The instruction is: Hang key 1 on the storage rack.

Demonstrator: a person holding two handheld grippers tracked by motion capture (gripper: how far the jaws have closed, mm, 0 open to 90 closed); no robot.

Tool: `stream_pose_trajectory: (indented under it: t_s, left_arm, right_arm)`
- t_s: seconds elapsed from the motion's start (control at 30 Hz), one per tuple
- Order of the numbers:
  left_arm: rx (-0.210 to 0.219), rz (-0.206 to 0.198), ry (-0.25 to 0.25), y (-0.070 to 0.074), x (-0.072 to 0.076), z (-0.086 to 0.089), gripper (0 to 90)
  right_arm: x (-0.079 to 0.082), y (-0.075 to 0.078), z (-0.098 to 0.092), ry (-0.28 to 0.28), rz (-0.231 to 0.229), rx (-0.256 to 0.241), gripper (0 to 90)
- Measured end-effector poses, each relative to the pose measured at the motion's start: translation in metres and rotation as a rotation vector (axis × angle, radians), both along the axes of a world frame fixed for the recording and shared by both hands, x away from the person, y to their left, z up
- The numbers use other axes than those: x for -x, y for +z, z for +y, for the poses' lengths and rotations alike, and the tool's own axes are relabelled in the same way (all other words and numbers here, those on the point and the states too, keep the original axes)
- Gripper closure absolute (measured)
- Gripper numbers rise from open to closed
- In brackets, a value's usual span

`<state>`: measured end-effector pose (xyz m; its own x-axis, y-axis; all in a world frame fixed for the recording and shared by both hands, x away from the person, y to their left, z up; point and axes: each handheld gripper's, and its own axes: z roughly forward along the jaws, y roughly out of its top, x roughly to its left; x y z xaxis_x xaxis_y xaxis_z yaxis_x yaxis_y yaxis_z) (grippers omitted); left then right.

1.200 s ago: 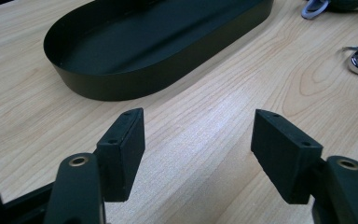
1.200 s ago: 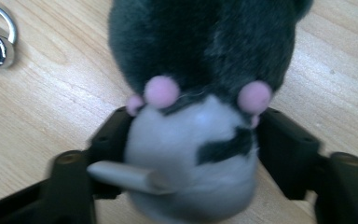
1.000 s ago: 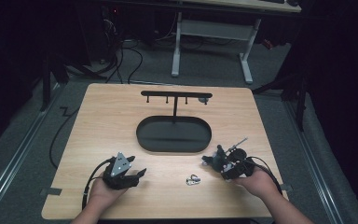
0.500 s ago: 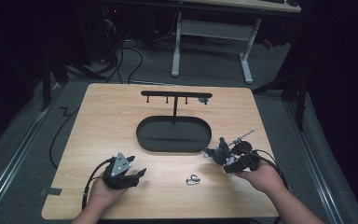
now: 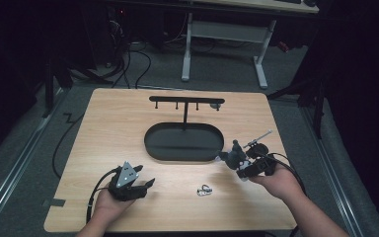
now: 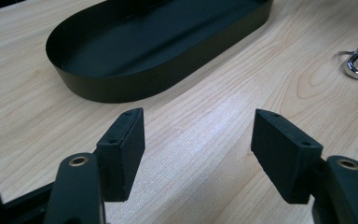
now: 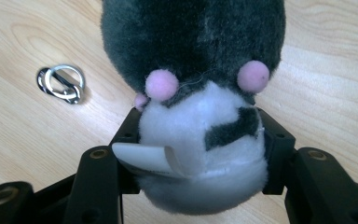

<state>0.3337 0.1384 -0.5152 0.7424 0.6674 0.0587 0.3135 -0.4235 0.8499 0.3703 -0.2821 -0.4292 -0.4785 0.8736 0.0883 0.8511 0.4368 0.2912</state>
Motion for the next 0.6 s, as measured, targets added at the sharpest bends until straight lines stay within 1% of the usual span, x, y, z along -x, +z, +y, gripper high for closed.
stream_pose_trajectory:
  t_s: [0.1,0.17,0.2,0.27,0.3,0.4,0.43,0.53,0.57,0.6]
  left_arm:
    - [0.010,0.004,0.004,0.000,0.000,0.001,35.6]
    - [0.015,0.005,0.006,0.000,0.000,0.002,35.6]
    - [0.018,0.006,0.005,0.000,0.000,0.002,35.6]
    - [0.022,0.005,0.002,0.000,0.000,0.002,35.6]
    - [0.024,0.006,0.000,0.000,-0.001,0.002,35.6]
    - [0.018,0.012,-0.004,-0.003,-0.001,0.003,35.6]
    - [0.013,0.013,-0.004,-0.004,-0.001,0.004,35.6]
    - [0.040,0.017,0.002,-0.002,-0.001,0.006,35.7]
    - [0.041,0.013,0.003,-0.001,-0.001,0.006,35.7]
    - [0.039,0.010,0.002,-0.001,0.000,0.006,35.7]
  right_arm:
    - [-0.002,0.005,0.002,-0.002,-0.005,-0.004,47.7]
    - [-0.004,0.008,0.003,0.012,-0.012,0.001,47.7]
    - [-0.004,0.009,0.004,0.002,-0.006,0.000,47.7]
    - [-0.007,0.012,0.005,-0.001,-0.011,-0.007,47.7]
    - [-0.008,0.014,0.006,0.006,-0.014,-0.011,47.7]
    - [-0.010,0.017,0.007,0.003,-0.019,-0.010,47.7]
    - [-0.012,0.019,0.007,0.008,-0.028,-0.006,47.7]
    - [-0.017,0.025,0.005,-0.011,-0.039,-0.028,47.7]
    - [-0.019,0.027,0.004,-0.020,-0.038,-0.038,47.7]
    - [-0.021,0.028,0.004,-0.023,-0.040,-0.038,47.7]
